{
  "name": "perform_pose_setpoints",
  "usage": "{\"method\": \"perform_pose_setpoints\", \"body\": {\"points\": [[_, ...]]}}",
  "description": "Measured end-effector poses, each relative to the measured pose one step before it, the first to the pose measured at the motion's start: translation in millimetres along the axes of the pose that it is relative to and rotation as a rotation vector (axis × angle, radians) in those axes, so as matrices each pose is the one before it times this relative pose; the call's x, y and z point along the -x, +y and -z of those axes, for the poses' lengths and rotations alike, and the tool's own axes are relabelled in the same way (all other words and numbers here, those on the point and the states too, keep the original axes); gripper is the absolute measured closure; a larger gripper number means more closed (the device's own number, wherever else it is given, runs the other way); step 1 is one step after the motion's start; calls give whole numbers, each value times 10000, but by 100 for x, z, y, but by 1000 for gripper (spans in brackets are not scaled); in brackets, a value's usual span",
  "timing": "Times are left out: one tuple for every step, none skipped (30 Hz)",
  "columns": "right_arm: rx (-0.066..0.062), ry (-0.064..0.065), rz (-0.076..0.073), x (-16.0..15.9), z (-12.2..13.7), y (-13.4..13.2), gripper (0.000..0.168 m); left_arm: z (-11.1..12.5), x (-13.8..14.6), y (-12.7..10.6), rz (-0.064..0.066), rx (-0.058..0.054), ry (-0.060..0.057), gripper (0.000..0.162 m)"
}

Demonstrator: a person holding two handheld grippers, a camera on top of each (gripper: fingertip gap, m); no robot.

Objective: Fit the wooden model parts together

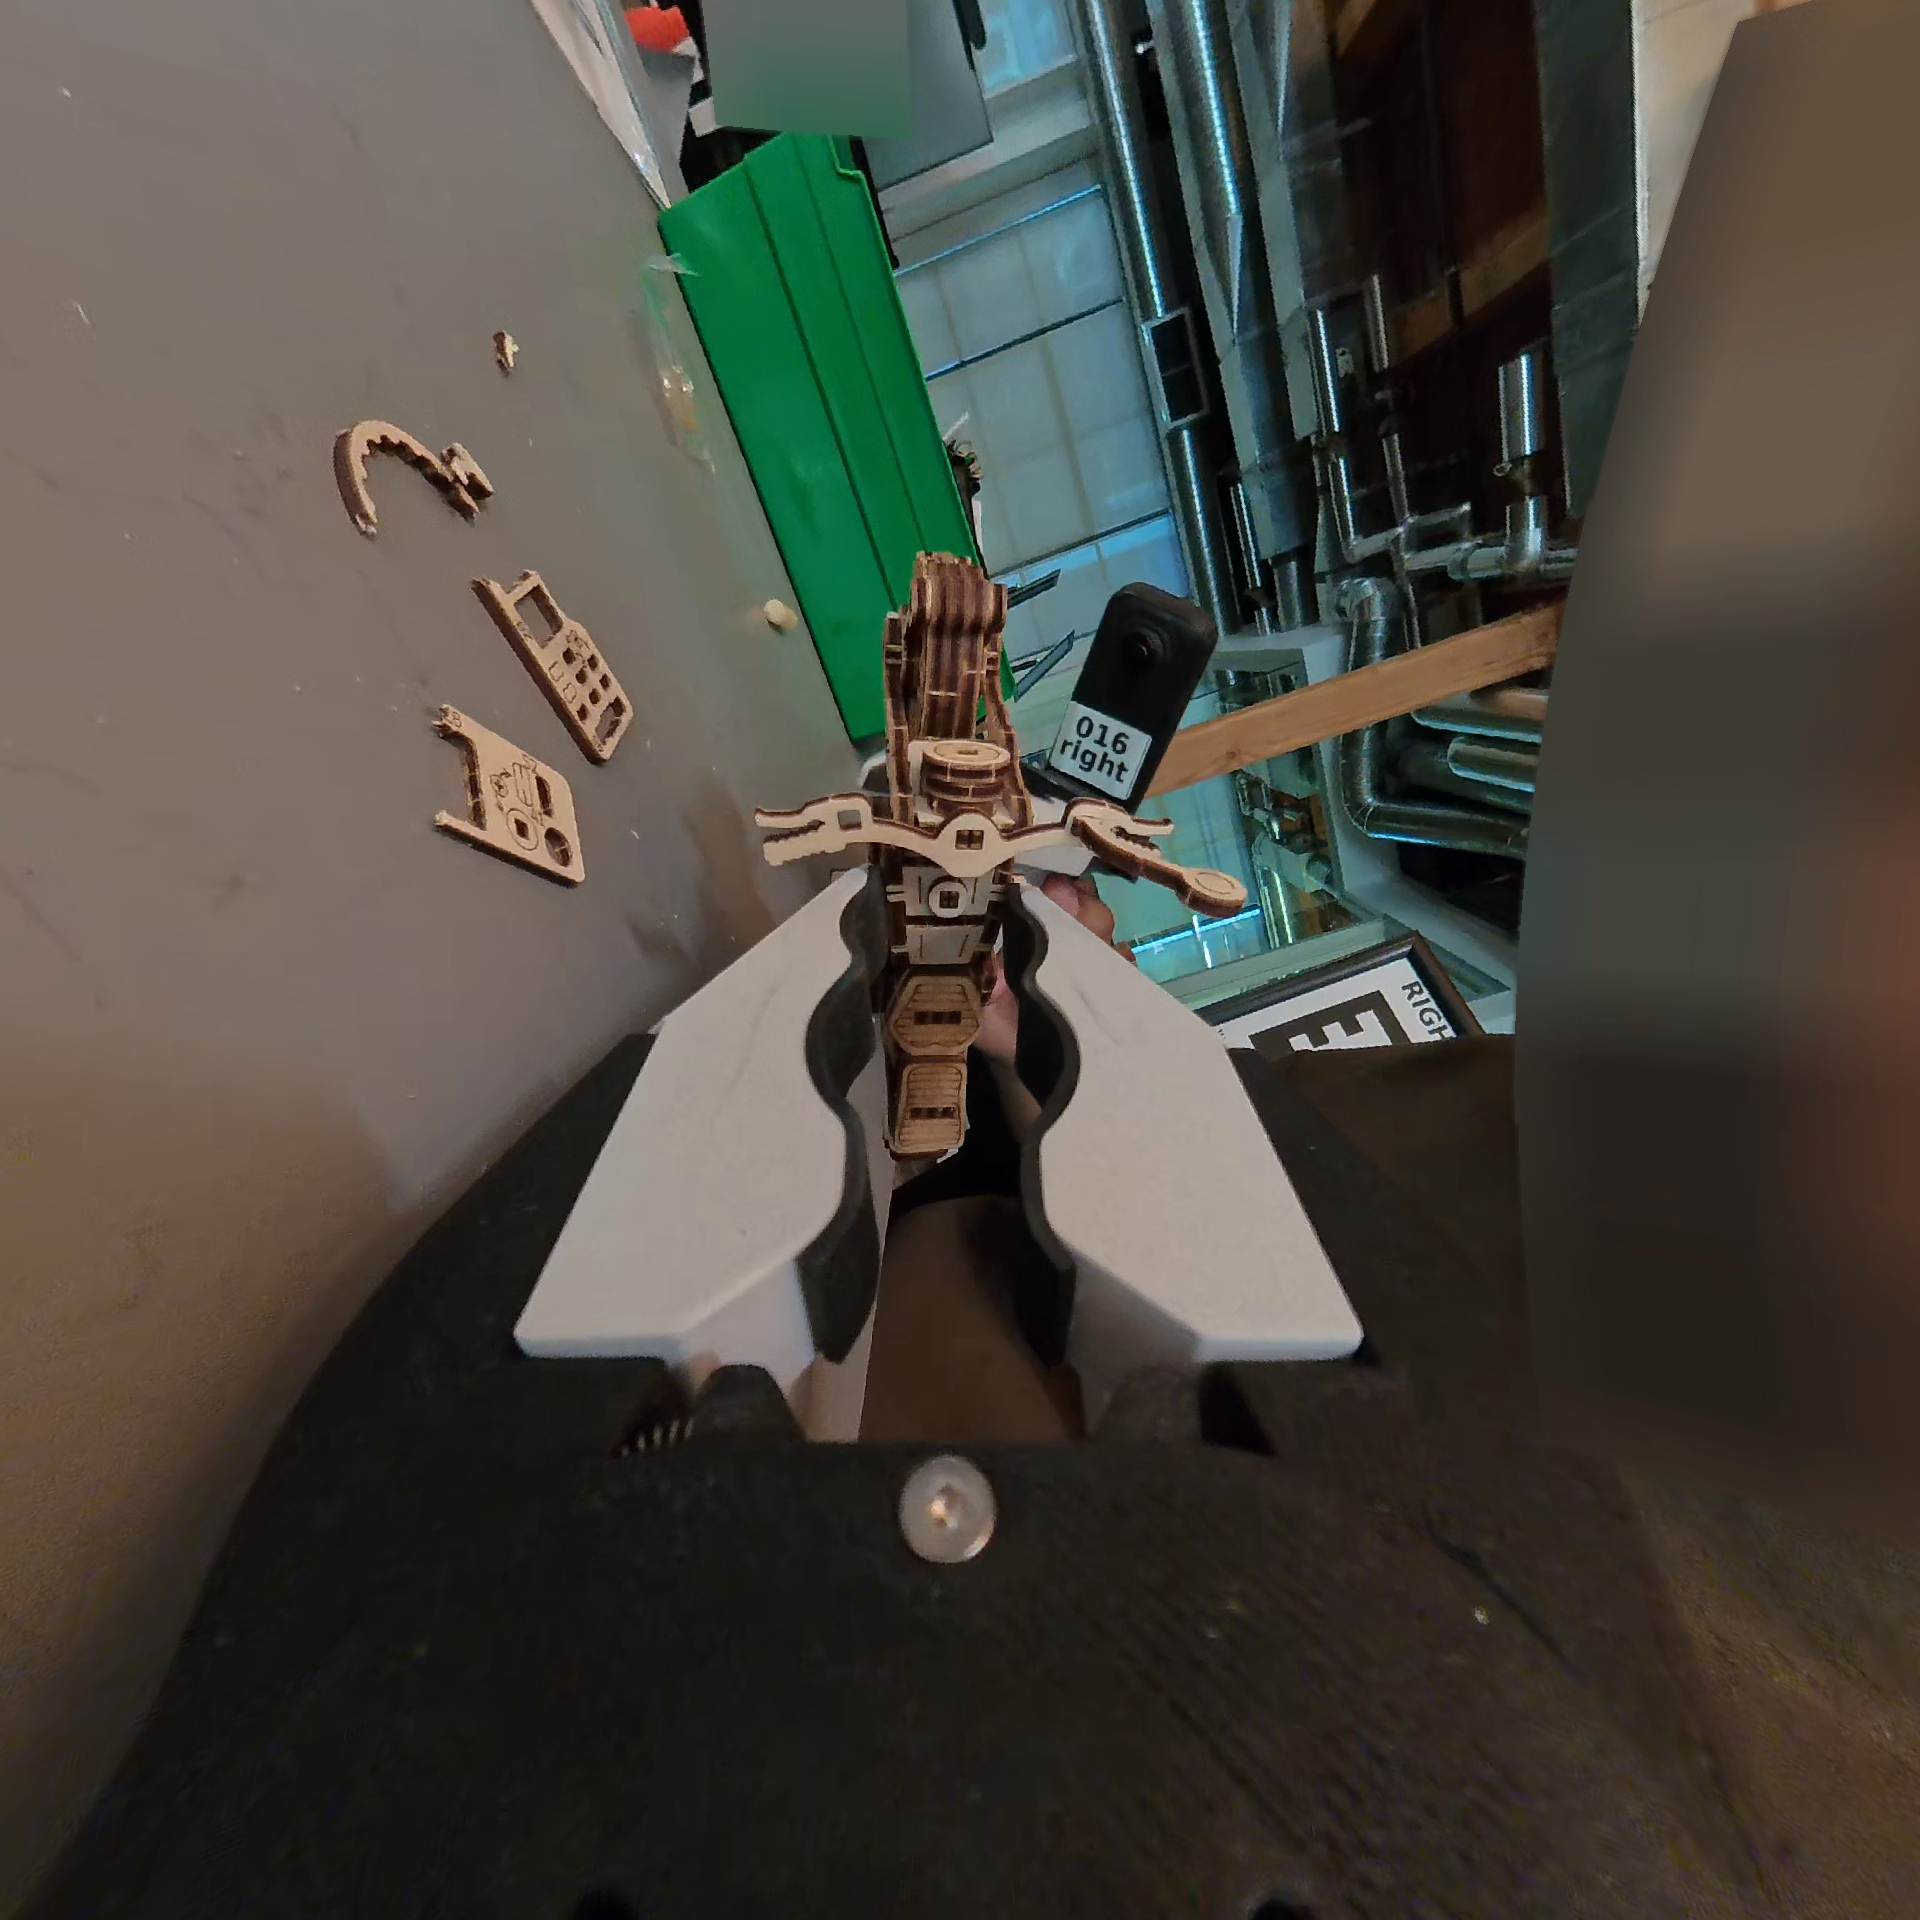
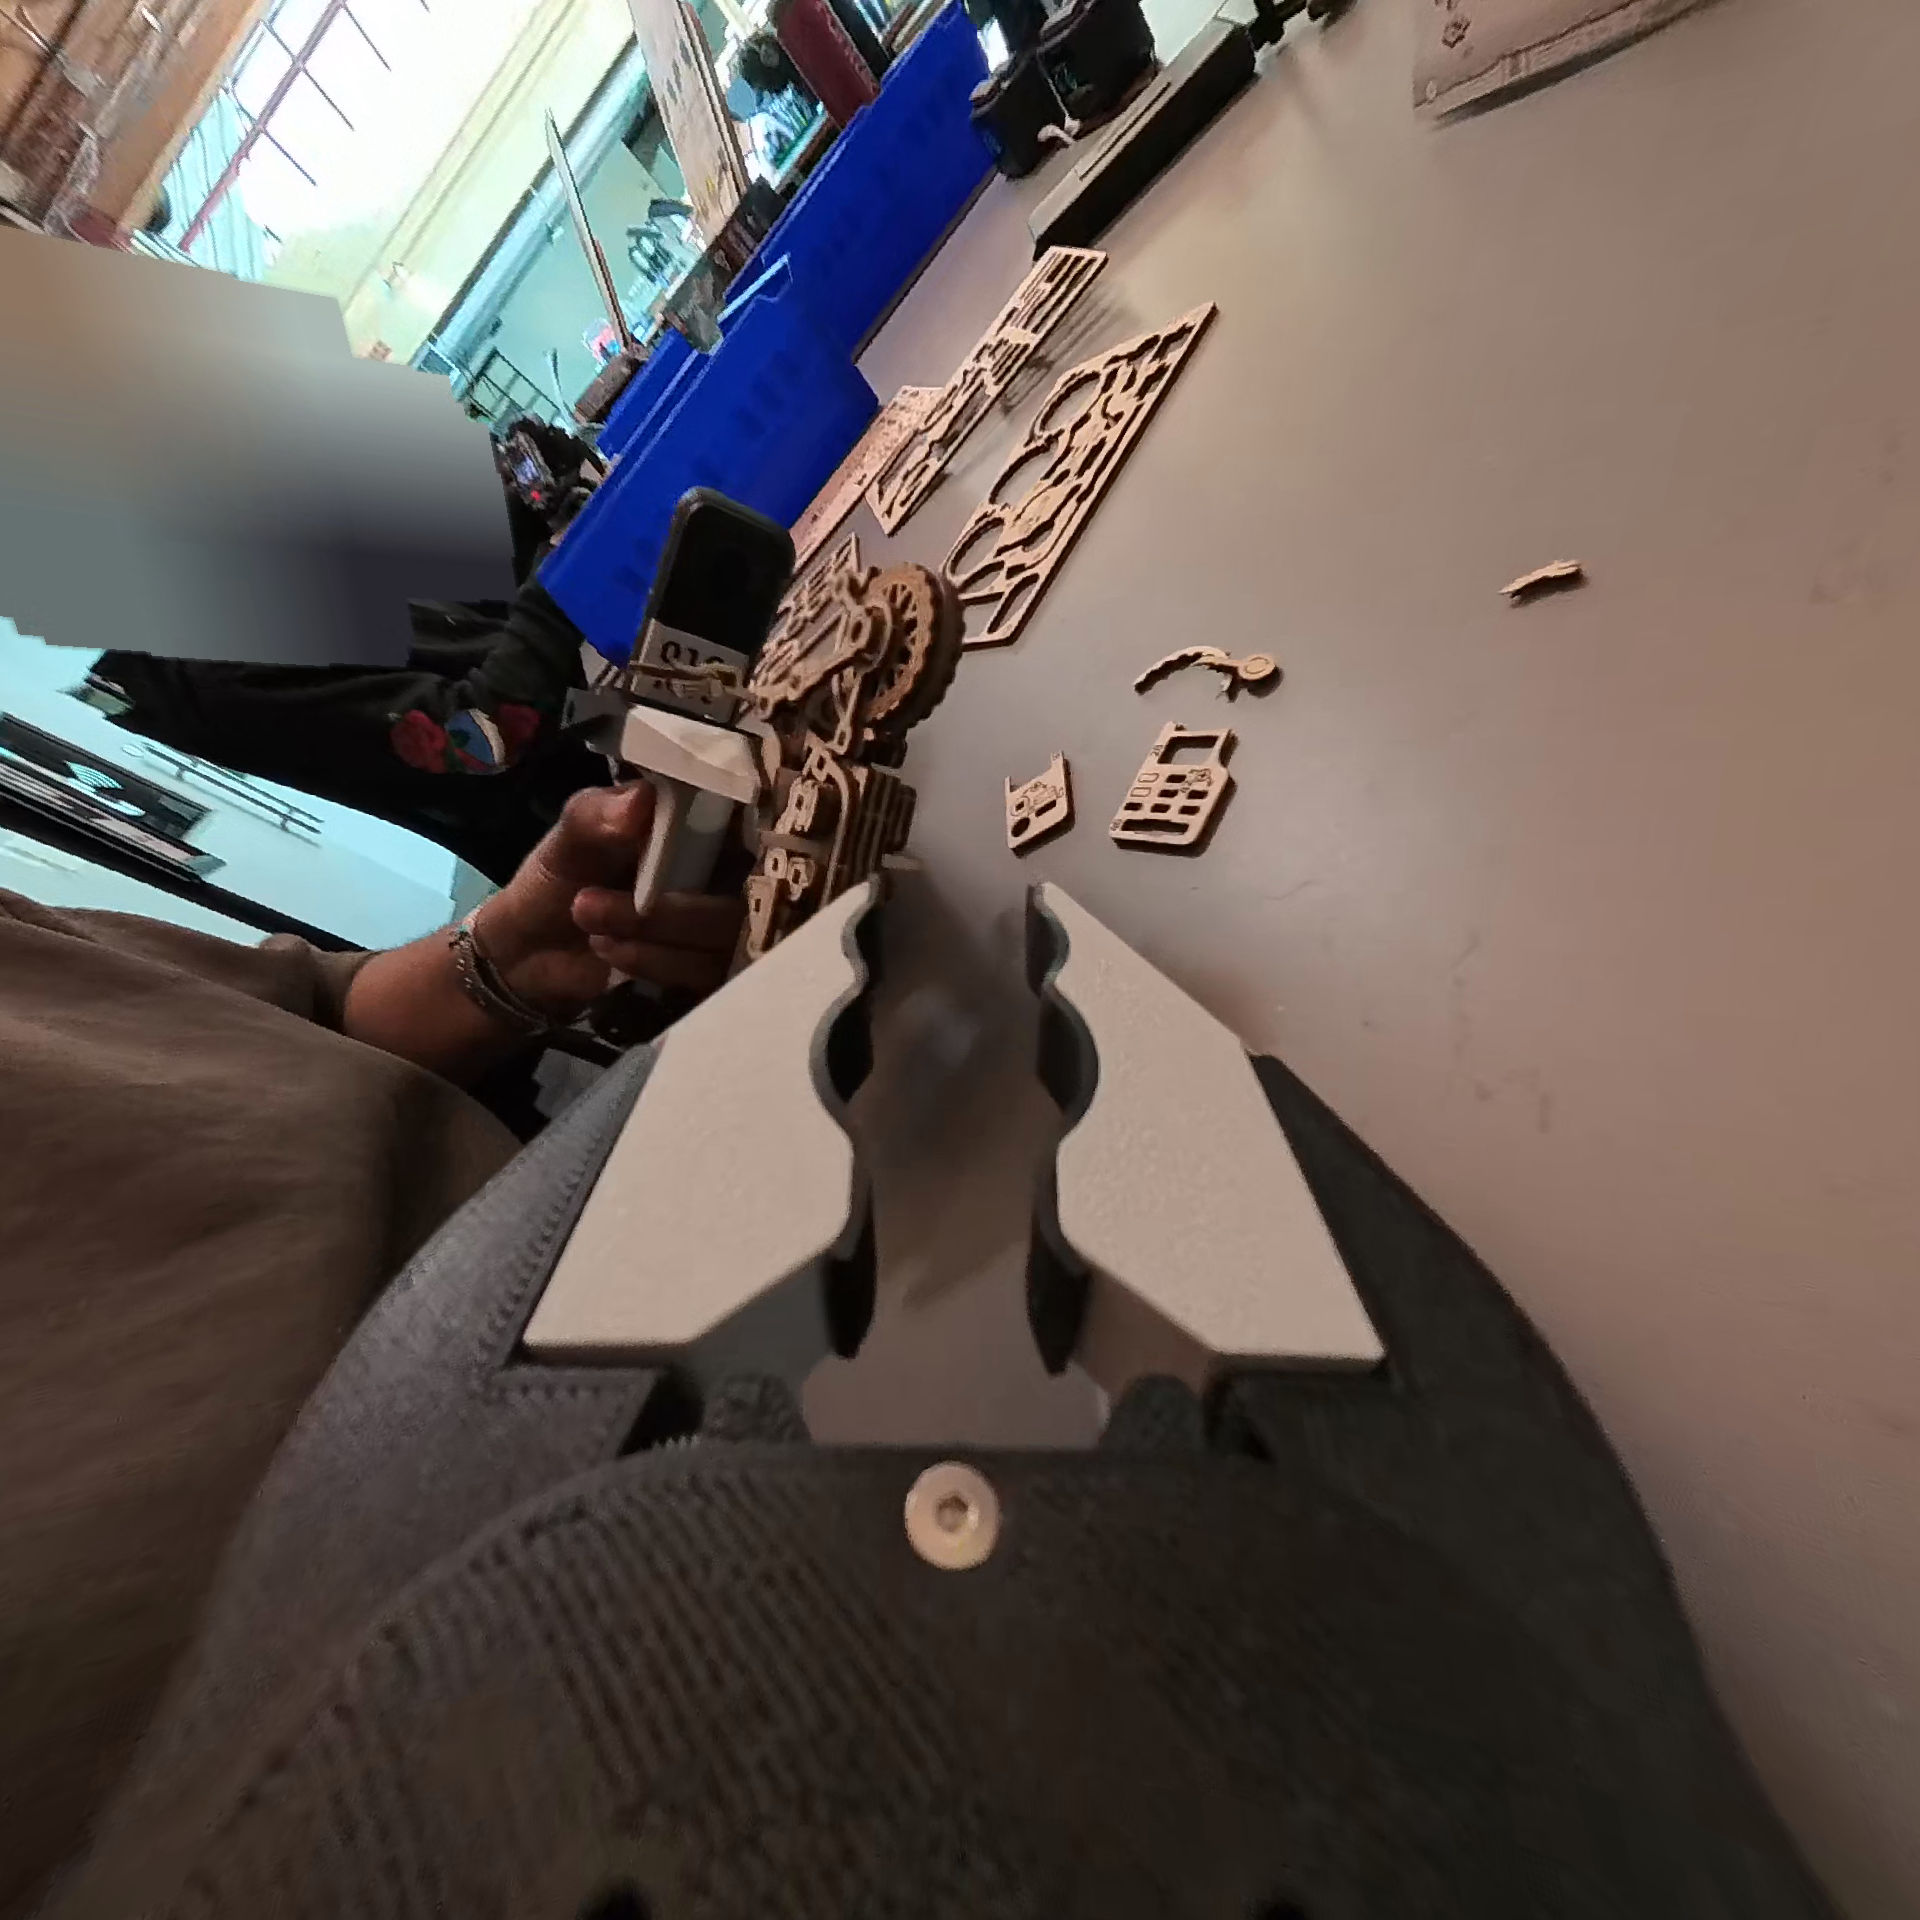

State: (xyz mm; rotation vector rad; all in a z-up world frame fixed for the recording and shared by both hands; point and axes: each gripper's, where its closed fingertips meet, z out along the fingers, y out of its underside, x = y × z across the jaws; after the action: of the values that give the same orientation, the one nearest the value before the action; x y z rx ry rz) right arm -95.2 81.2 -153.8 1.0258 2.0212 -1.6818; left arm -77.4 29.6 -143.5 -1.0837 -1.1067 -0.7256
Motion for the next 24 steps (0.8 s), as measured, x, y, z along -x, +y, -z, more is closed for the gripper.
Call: {"method": "perform_pose_setpoints", "body": {"points": [[103, 57, 121, 21, -98, 180, 143, 1, -1, 2, 2, 1, 0, 143], [86, 23, 85, 62, -100, 154, 143, 2, 9, 5, 1, 1, 0, 143], [61, 3, 51, 72, -80, 121, 143, -1, -7, -3, -2, 0, -1, 143], [38, -11, 22, 52, -53, 80, 143, -7, 2, 8, -3, 3, 0, 143], [17, -14, -1, 42, -25, 41, 143, 3, -2, 6, -1, 4, 2, 143], [-8, -5, -12, 12, 4, -10, 143, -1, 1, -2, -2, -2, 0, 143], [-24, -2, -16, -12, 38, -35, 143, 2, -12, 4, -1, -1, 0, 143], [-29, -4, -21, -14, 33, -49, 143, -7, -2, 7, 0, 3, 2, 143], [-24, -11, -27, -3, 45, -42, 143, 1, 2, 2, -2, 1, -1, 143], [-24, -10, -23, 3, 16, -30, 143, 0, 4, 0, -2, 0, -2, 143], [-13, -11, -13, 18, 10, -16, 143, 1, -3, 3, 1, 2, 2, 143], [5, -9, -6, 16, 4, 7, 142, -1, -5, -2, 2, -1, 3, 143], [12, 0, 7, 12, -19, 36, 142, -3, 6, -5, -2, -4, -4, 143], [15, 2, 14, 20, -21, 25, 142, 0, -6, -2, -3, 1, -1, 143], [10, 1, 15, 25, -13, 26, 142, -7, 8, 11, 1, 3, 0, 143], [8, 4, 13, 16, -17, 15, 142, -2, -2, -4, 1, -3, 1, 143], [7, 2, 9, 9, -1, 23, 142, -1, 3, -2, -1, -1, -1, 143], [5, -2, -1, 6, -6, 6, 142, 0, -9, -1, 0, 1, 0, 143], [-2, -5, -7, 12, -2, -3, 142, -1, 3, 1, 3, -2, 3, 143], [-6, -2, -8, -2, 3, 0, 142, 7, 2, -7, 7, -5, 2, 143], [-2, 0, -4, 0, 8, -3, 142, -3, -4, -6, 3, -4, 1, 143], [-3, 7, 0, -13, 8, -3, 142, 1, -3, 2, 2, 1, 1, 143], [-6, 10, 3, -12, 8, -15, 142, -1, 4, -1, 0, -1, -3, 143], [-6, 9, 2, -13, 17, -15, 142, -1, 8, -2, -3, -1, -4, 143]]}}
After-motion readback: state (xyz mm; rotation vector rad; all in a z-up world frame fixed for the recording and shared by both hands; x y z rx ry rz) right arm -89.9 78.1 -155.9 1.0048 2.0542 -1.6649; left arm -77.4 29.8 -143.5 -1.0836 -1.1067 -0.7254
